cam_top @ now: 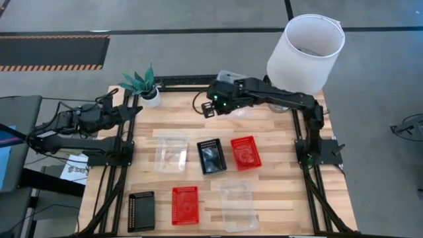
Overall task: Stack baskets by color
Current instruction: Stack the top right transparent bin on the left transparent bin
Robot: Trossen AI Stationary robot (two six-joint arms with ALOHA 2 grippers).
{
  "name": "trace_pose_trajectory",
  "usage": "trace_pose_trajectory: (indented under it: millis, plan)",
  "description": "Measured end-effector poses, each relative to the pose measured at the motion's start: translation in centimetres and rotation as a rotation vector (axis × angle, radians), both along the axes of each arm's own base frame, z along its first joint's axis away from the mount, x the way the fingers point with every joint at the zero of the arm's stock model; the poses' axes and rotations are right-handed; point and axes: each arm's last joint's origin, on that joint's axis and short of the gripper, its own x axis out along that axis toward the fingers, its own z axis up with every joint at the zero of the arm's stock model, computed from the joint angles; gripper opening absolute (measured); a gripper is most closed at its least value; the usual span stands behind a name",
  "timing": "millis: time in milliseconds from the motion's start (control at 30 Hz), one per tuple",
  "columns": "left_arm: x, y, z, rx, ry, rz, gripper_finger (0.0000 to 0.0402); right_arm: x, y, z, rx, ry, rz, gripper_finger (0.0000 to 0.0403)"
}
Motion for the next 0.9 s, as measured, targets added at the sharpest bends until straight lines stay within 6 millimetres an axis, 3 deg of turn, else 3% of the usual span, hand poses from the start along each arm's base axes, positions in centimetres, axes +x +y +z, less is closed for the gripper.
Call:
trace_pose_trajectory:
  millis: [167,400,700,900]
  plan:
    - [0.0,0.0,-0.1,0.007,0.014,0.003,0.0183,0.6,4.5,2.3,-0.014,-0.133,0.027,0.0001]
    - [-0.1,0.1,-0.1,0.034,0.028,0.017,0.0183,1.4,9.5,3.1,-0.007,-0.263,0.119,0.0001]
    - [-0.2,0.1,-0.4,0.041,0.069,0.013,0.0183,1.4,13.2,3.7,0.017,-0.354,0.141,0.0001]
    - [-0.2,0.0,-0.4,0.049,0.077,0.001,0.0183,3.0,15.2,2.7,0.039,-0.427,0.124,0.0001]
